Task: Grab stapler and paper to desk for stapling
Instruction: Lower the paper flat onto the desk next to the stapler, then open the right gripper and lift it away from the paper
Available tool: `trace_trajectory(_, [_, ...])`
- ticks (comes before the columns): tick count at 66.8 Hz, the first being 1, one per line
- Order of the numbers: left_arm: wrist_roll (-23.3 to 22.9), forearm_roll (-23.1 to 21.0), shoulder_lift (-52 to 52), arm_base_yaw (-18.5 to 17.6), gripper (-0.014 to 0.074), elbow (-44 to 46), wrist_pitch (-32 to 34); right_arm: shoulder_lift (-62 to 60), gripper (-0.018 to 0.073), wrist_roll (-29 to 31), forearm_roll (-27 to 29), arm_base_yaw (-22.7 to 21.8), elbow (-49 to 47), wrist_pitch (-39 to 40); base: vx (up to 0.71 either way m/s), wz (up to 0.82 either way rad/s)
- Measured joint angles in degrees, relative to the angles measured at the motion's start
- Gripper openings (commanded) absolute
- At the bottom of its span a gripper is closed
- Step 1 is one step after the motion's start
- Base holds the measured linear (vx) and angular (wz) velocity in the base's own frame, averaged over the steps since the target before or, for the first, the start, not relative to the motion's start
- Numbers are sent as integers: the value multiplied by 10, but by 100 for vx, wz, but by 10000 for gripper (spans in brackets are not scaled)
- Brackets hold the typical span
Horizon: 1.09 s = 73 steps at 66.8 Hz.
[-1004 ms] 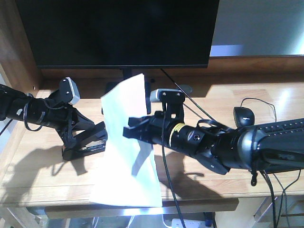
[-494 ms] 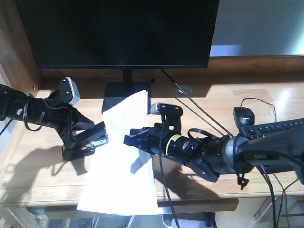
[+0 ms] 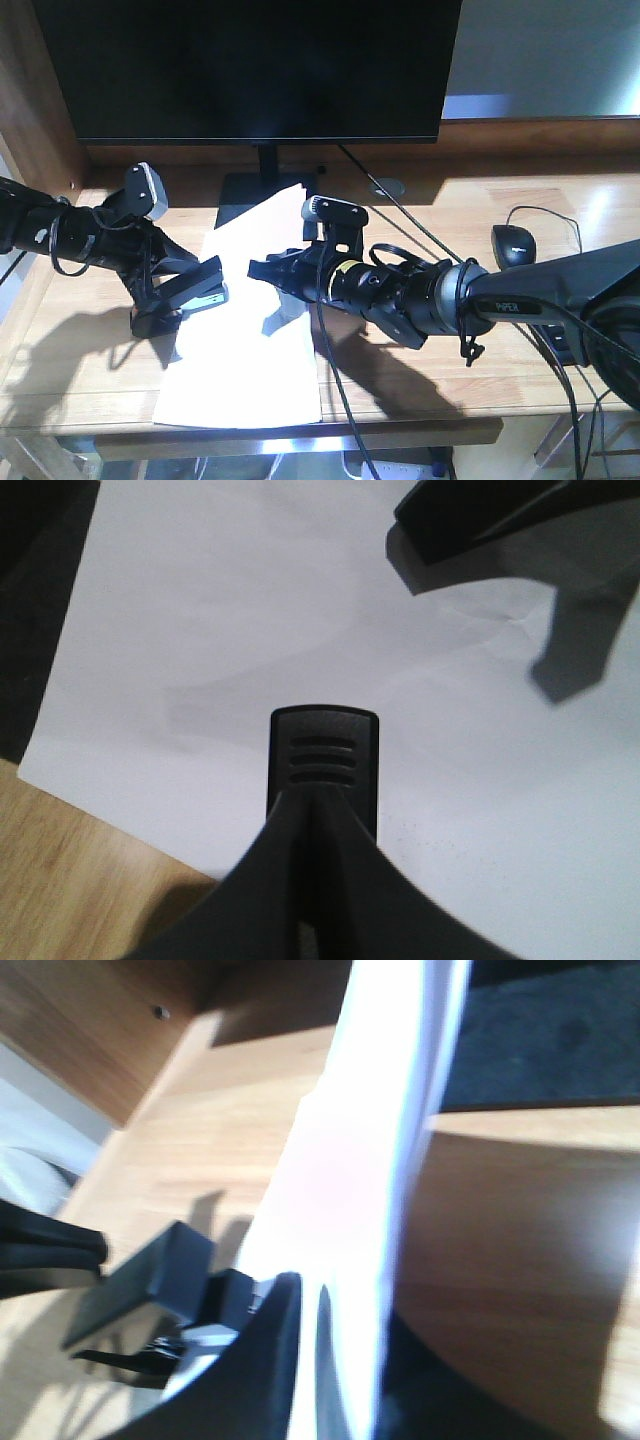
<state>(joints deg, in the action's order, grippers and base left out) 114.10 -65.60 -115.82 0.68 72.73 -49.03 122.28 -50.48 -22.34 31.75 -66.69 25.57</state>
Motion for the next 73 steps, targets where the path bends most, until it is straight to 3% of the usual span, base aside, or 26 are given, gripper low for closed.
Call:
trace_trajectory(12, [0,0,0,0,-7,0,0,0,438,13,0,0,-1,-25,0,0])
trace_trajectory(22, [0,0,0,0,-7,0,0,0,552,36,0,0,-1,-38,0,0])
trace_trajectory(44, [0,0,0,0,-7,0,0,-41,564,151,31,-9,-1,-134,0,0])
trace_trajectory(73, [0,0,0,0,-7,0,0,-229,564,216,7,-58,1,-308,0,0])
